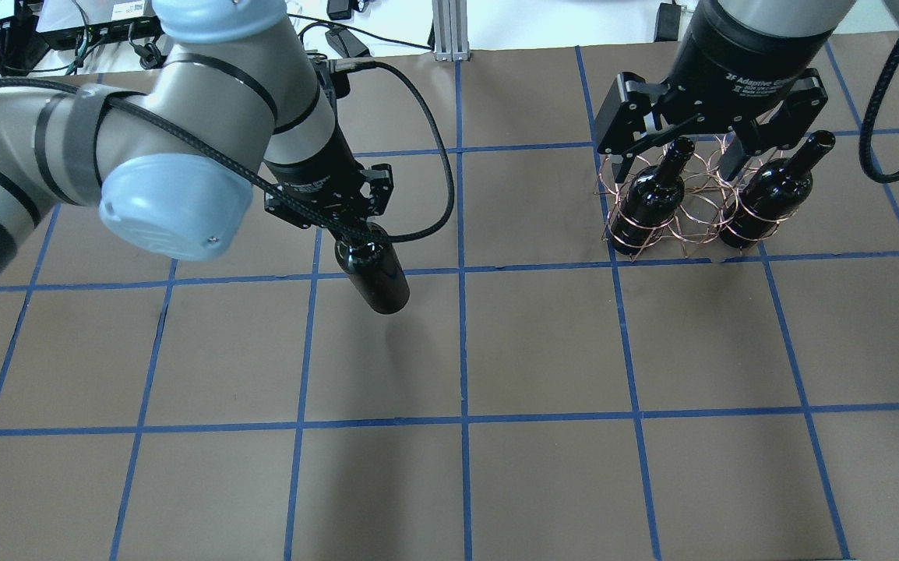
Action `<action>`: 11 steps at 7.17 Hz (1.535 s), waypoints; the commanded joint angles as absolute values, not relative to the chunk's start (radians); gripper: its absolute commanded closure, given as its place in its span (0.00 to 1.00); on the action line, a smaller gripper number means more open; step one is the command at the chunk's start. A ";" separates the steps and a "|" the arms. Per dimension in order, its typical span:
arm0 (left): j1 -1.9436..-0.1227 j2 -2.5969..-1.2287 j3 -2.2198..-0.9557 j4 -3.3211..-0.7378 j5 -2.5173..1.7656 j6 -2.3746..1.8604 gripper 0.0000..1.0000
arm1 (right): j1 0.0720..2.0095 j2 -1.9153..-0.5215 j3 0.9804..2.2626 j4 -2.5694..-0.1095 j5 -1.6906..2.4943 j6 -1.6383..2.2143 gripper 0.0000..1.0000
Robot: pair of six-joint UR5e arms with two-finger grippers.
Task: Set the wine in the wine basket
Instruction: 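Lift the bottle upright and carry it toward the table center, then set the bottle upright on the table and open the left gripper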
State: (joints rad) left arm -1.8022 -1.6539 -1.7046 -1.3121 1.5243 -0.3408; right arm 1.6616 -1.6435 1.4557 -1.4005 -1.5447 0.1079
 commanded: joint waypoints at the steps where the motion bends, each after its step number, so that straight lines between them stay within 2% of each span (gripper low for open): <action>1: -1.824 -1.623 -1.765 -1.307 1.528 -0.348 1.00 | 1.661 -1.643 1.456 -1.402 -1.545 0.109 0.00; 3: -1.824 -1.600 -1.821 -1.305 1.542 -0.347 1.00 | 1.664 -1.647 1.456 -1.401 -1.545 0.110 0.00; 11: -1.824 -1.605 -1.836 -1.316 1.542 -0.328 1.00 | 1.669 -1.651 1.457 -1.401 -1.562 0.100 0.00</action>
